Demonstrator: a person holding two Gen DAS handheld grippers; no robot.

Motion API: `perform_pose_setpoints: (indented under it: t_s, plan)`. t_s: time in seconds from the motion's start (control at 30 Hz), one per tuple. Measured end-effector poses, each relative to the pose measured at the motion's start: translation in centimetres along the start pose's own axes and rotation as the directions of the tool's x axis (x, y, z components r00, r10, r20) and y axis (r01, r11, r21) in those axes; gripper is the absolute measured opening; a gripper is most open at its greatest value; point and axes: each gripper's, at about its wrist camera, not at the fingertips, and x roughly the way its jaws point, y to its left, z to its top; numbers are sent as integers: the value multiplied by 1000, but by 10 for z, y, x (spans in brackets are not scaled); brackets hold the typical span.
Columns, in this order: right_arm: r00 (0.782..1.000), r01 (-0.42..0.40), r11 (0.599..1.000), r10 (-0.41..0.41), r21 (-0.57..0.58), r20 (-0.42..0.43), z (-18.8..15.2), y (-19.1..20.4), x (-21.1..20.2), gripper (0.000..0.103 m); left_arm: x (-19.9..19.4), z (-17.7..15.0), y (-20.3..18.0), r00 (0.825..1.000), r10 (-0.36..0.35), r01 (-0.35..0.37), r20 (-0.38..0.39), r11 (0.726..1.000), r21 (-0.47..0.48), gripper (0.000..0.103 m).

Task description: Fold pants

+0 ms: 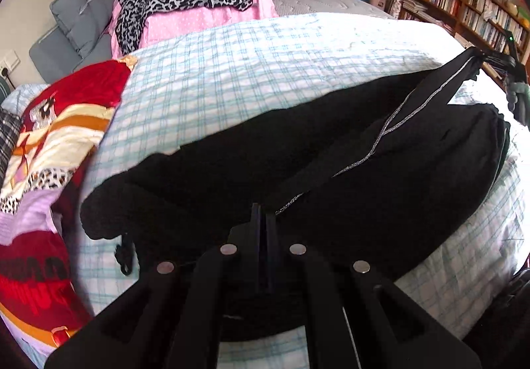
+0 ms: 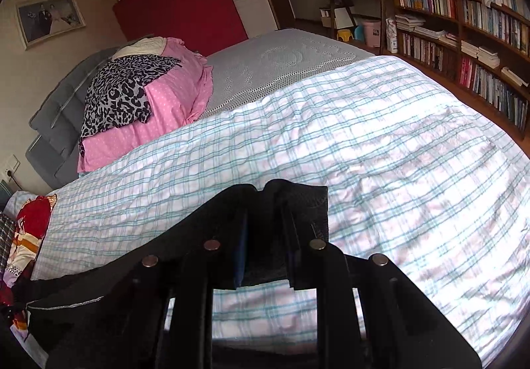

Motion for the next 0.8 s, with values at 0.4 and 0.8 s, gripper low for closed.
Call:
perform_pose_setpoints:
  t_s: [0.4, 0.8]
  plan:
    - [996, 61, 994, -66, -88, -62, -110, -44, -67, 50, 12, -69, -37, 996, 46, -42, -72, 997, 58, 2]
    - [993, -45, 956, 74, 291, -88, -135, -95, -115, 55, 19, -78, -35, 997, 58, -54, -51, 995, 88, 2]
